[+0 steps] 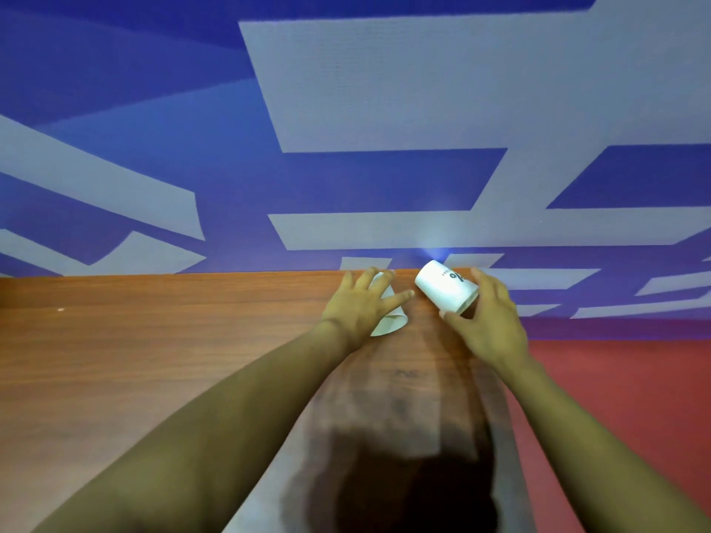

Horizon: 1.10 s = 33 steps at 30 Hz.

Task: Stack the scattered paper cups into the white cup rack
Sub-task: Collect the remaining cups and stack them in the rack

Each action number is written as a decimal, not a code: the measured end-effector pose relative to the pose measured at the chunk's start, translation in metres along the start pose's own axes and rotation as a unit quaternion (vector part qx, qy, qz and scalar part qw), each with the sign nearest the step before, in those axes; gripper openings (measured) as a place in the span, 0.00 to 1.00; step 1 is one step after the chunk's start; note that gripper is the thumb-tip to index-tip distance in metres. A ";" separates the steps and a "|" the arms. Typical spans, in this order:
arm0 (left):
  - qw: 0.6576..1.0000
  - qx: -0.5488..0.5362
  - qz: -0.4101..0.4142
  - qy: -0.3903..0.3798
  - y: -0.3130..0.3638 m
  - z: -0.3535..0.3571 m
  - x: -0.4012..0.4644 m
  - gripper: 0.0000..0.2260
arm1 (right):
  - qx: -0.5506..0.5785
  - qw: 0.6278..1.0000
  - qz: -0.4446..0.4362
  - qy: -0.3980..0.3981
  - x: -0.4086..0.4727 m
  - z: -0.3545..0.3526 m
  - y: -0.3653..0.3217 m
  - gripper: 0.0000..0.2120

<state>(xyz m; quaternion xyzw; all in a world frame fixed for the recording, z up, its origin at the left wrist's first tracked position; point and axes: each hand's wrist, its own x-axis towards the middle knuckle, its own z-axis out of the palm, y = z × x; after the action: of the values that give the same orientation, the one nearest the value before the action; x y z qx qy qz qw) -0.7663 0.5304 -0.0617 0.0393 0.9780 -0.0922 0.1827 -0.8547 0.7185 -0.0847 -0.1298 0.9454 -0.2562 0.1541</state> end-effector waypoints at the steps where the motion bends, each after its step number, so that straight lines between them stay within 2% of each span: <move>1: 1.000 -0.001 0.008 0.003 0.000 0.003 0.003 0.34 | -0.001 1.000 0.004 -0.004 0.004 0.002 0.001 0.41; 9: 0.998 -0.039 0.017 0.037 -0.002 0.014 0.008 0.23 | -0.011 1.000 0.002 -0.028 0.010 0.010 -0.001 0.39; 12: 0.996 -0.079 0.006 0.044 -0.006 0.013 0.000 0.25 | 0.003 0.999 0.005 -0.032 0.001 0.006 -0.004 0.39; 17: 0.983 -0.180 -0.040 0.014 -0.011 -0.001 -0.042 0.28 | 0.063 0.998 0.001 -0.025 -0.034 -0.001 -0.018 0.36; 19: 0.967 -0.242 -0.072 0.037 -0.014 -0.009 -0.071 0.30 | 0.079 0.996 -0.012 -0.029 -0.052 -0.005 -0.031 0.36; 23: 0.903 -0.387 -0.151 0.106 -0.006 -0.010 -0.146 0.31 | 0.080 0.995 -0.061 -0.019 -0.095 -0.013 -0.061 0.40; 29: 0.836 -0.470 -0.223 0.176 -0.005 -0.005 -0.240 0.33 | 0.069 0.989 -0.119 -0.049 -0.156 -0.007 -0.111 0.38; 33: 0.827 -0.466 -0.237 0.207 -0.021 -0.003 -0.288 0.34 | 0.035 0.987 -0.147 -0.051 -0.193 -0.001 -0.134 0.32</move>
<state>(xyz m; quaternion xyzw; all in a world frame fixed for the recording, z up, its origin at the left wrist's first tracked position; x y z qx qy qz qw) -0.5014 0.4978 0.0493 -0.2654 0.8987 0.3446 -0.0554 -0.6549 0.6694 0.0299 -0.2745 0.8974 -0.3024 0.1669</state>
